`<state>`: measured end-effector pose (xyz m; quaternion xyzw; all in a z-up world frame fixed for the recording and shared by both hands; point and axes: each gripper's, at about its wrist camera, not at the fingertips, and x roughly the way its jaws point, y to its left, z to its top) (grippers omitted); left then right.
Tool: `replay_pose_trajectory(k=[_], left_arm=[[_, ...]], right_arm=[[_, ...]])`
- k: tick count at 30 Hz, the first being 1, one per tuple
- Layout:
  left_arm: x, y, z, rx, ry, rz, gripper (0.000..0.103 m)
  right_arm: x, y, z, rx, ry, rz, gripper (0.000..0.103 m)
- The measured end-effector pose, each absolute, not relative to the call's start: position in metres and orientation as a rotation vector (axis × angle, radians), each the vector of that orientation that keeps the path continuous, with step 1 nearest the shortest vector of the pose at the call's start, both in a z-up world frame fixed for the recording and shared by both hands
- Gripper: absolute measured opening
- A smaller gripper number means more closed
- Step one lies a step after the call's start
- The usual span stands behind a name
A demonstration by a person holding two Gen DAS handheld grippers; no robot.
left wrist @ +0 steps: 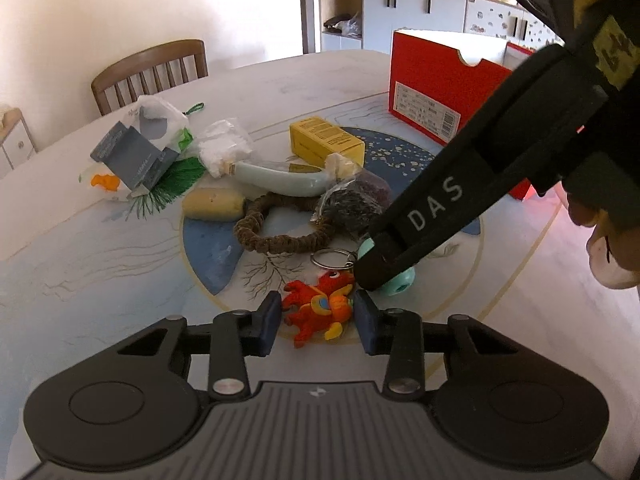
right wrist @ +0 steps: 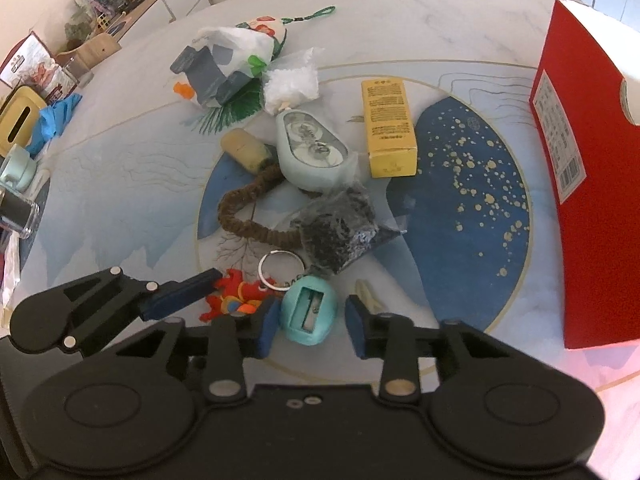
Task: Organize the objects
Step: 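Grasp the red dragon keychain with left tool while right tool grasps the teal sharpener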
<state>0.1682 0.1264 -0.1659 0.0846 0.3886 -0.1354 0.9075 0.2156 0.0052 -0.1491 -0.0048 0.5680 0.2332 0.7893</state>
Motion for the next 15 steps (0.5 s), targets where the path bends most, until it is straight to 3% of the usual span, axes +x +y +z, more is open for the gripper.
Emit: replay_pose_trajectory(k=[15], left_arm=[[0.161,0.128,-0.137,0.114,0.812,-0.238,0.037]], right_arm=[[0.192,-0.019,-0.112,-0.053,1.162,0.538,0.029]])
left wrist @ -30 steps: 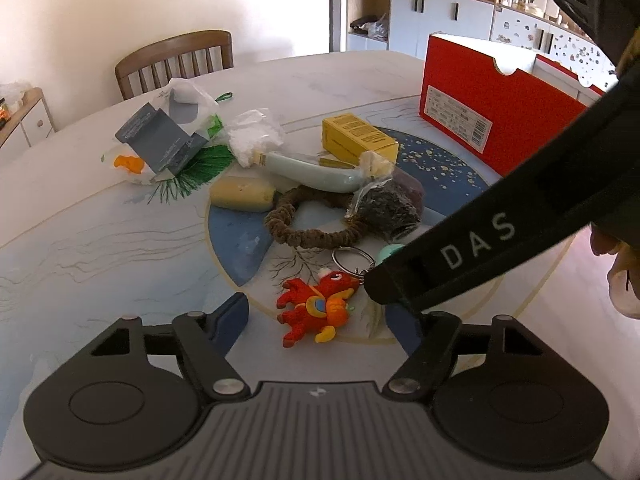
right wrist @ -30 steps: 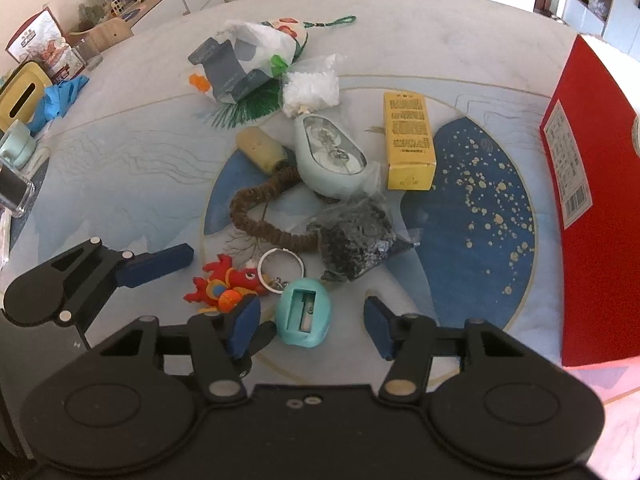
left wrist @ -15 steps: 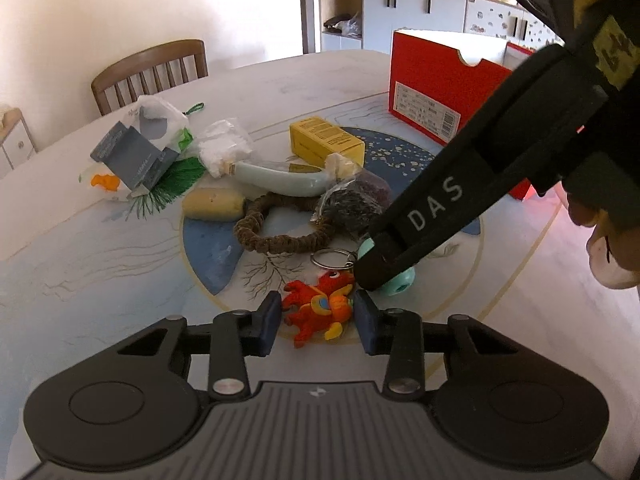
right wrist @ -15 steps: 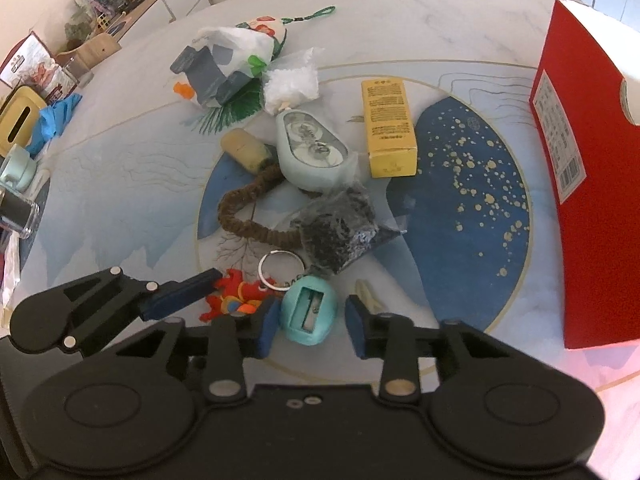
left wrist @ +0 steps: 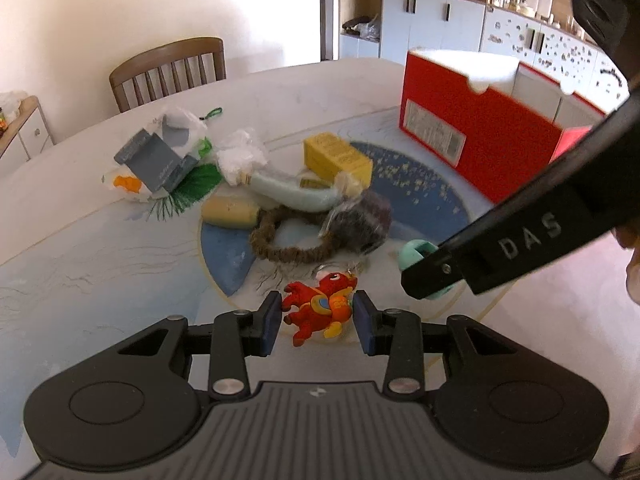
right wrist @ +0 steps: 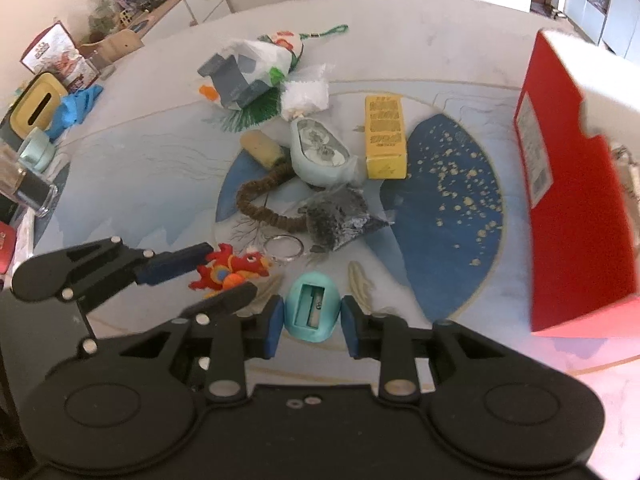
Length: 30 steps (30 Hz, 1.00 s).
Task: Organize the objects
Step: 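Grasp the red dragon keychain with left tool while right tool grasps the teal sharpener, then carry the dragon keychain and teal sharpener in both tools into the shoebox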
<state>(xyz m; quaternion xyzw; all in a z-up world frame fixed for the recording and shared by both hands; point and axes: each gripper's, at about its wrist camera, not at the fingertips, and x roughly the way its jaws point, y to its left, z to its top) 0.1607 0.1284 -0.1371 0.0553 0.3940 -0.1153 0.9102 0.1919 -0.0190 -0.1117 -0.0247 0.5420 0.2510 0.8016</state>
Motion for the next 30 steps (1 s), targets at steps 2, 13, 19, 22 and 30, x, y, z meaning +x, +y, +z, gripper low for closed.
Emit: replay_pose_trajectory(k=[2,13,19,22,30], left_arm=[[0.16,0.126,-0.126,0.106,0.804,-0.239,0.037],[0.166,0.09,-0.062,0.096,0.764,-0.271,0.037],[0.175,0.059,-0.028,0.111,0.731,-0.29,0.037],[0.18,0.041,-0.013,0.118,0.707,-0.309,0.037],[0.203,-0.012,0.012,0.15,0.658,-0.347,0.037]], right_arm=[[0.189,-0.027,-0.102,-0.053,1.145,0.545,0.029],[0.185,-0.08,-0.049,-0.034,1.046,0.549,0.029],[0.197,-0.119,-0.028,-0.024,0.994,0.528,0.029],[0.203,-0.137,-0.021,-0.027,0.971,0.517,0.029],[0.222,-0.185,-0.008,-0.04,0.925,0.499,0.029]])
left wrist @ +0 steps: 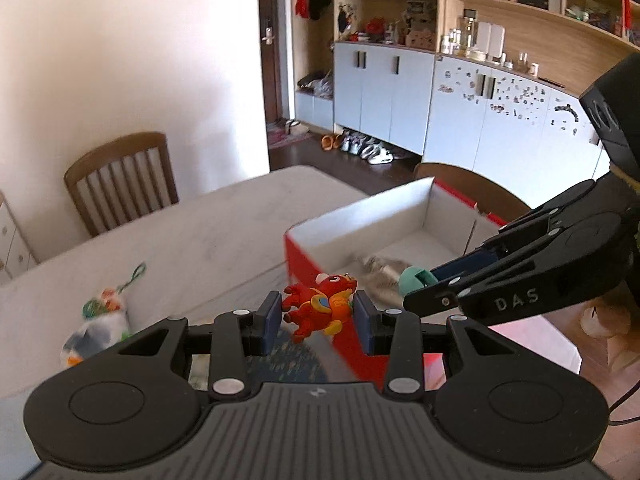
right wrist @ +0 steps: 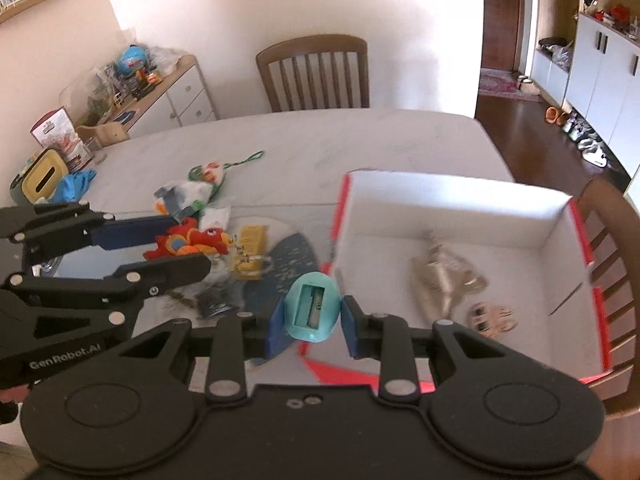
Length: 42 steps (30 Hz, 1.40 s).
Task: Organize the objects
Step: 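Carry the dragon keychain and teal sharpener in both tools into the shoebox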
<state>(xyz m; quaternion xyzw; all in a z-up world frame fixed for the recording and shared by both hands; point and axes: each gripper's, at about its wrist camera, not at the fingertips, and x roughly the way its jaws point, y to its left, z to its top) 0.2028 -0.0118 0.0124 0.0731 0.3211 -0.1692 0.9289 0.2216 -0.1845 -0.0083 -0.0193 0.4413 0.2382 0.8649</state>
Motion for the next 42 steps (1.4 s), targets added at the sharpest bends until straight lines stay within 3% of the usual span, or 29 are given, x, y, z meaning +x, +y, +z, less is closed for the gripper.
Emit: replay_pose_trajectory(k=[18,42], left_arm=[[0.287,-0.117,0.017,0.158,0.683,-0.398,0.037],[0.331,-0.161,-0.09,0.217,0.985,-0.351,0.037]], right_arm=[[0.275,-0.279,-0.023,-0.097,0.919,0.419,0.029],[0.347,-0.287,-0.106,-0.206,1.061,0.398,0.029]])
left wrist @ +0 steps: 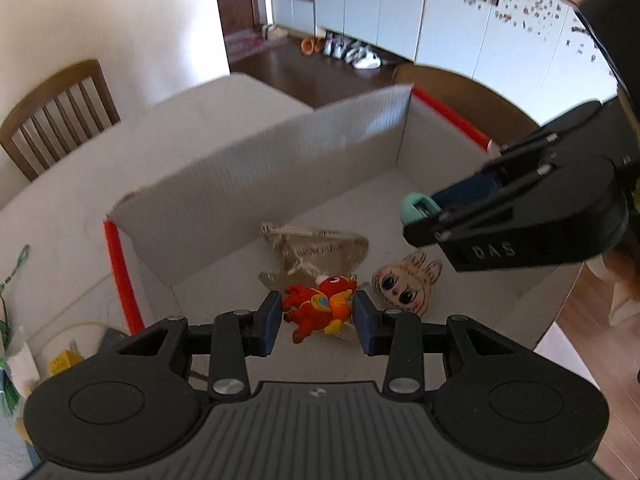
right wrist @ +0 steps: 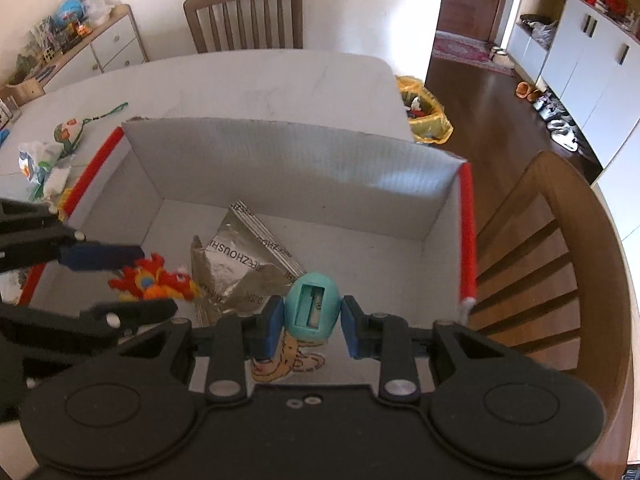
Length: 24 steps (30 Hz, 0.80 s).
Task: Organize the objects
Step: 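Carry the dragon keychain and teal sharpener in both tools into the shoebox, then open both tools to release the dragon keychain and sharpener in the box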
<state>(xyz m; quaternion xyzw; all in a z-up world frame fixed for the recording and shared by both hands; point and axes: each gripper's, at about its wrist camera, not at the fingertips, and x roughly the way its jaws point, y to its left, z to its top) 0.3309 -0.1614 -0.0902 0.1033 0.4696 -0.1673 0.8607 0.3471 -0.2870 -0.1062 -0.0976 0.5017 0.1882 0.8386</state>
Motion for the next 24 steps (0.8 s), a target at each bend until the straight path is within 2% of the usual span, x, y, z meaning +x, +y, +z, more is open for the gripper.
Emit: replay_pose_trajectory(k=[17,24], left_arm=[[0.342,-0.169,-0.124,0.279,1.124,-0.333,0.038],[0.344,-0.169,-0.126,0.28,1.165,-0.338,0.039]], right_arm=[[0.363,-0.276,-0.138,-0.209,1.184,0.395,0.03],[0.37,-0.278,-0.136,-0.201,1.191,0.39,0.034]])
